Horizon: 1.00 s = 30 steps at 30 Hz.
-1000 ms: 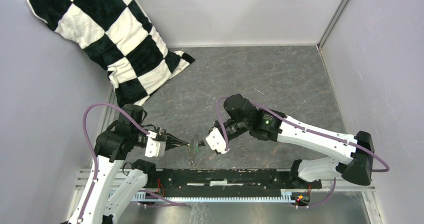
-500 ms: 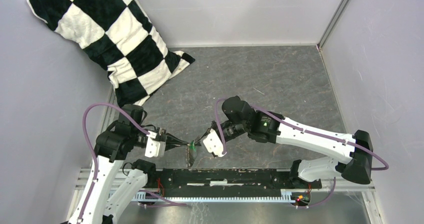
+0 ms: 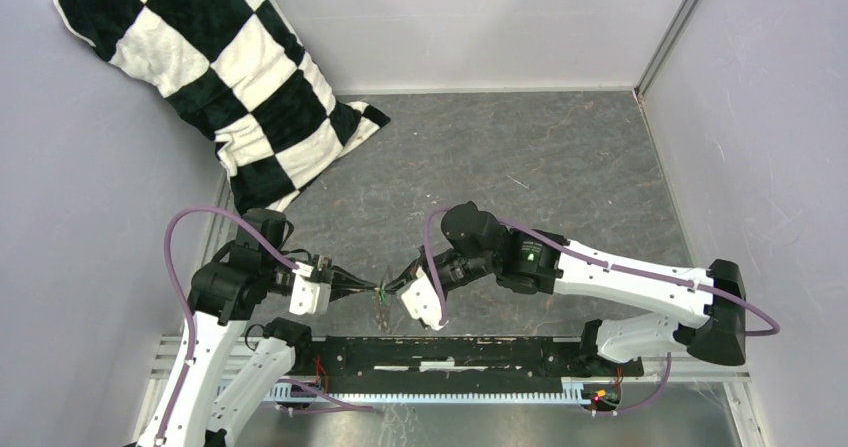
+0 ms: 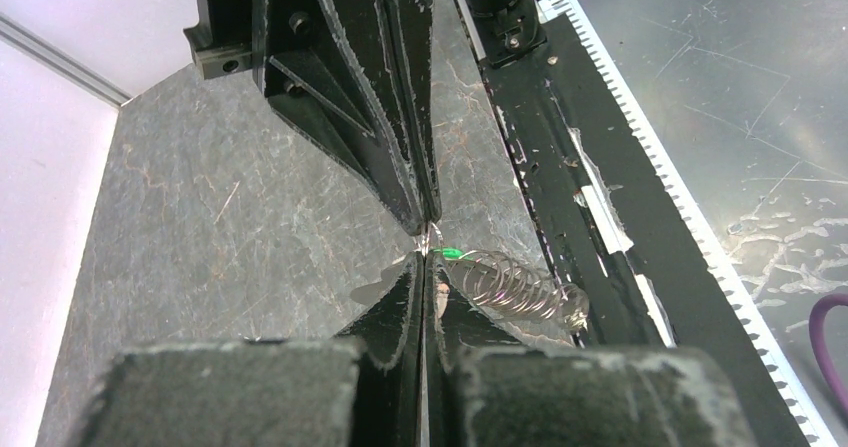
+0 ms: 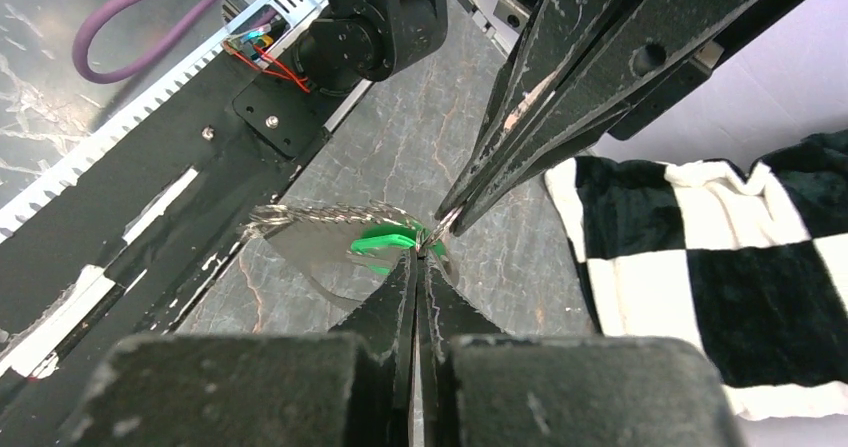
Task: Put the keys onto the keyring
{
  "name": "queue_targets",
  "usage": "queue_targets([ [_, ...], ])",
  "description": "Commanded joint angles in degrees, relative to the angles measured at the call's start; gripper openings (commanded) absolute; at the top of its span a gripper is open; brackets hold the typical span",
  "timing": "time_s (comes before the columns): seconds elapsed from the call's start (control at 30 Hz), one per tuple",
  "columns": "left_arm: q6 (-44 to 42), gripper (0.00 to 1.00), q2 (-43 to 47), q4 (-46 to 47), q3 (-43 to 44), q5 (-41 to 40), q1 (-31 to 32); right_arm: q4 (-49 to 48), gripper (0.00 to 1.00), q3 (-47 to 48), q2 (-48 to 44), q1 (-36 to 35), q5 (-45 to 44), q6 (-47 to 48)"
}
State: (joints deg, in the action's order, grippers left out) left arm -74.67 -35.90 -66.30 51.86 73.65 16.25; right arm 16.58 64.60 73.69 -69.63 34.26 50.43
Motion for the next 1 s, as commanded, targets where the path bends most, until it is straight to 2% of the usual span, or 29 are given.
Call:
queue_targets([
  [0.0,-0.6,0.02,0.06,0.08,1.96,2.81,0.16,-3.11,0.01,0.44,-2.86,-1.2,-4.91,2.06],
  [0.67,0.42,0.02,0.67,0.09,2.88,2.72,0.18,3.88,0.01,0.0,-4.31,-1.18,-9.1,5.42],
  [0.97,0.97,0.02,-0.21,-0.14,3.04,3.23,0.18,0.52,0.01,-0.71,-4.89,-1.25,-7.07,3.96],
])
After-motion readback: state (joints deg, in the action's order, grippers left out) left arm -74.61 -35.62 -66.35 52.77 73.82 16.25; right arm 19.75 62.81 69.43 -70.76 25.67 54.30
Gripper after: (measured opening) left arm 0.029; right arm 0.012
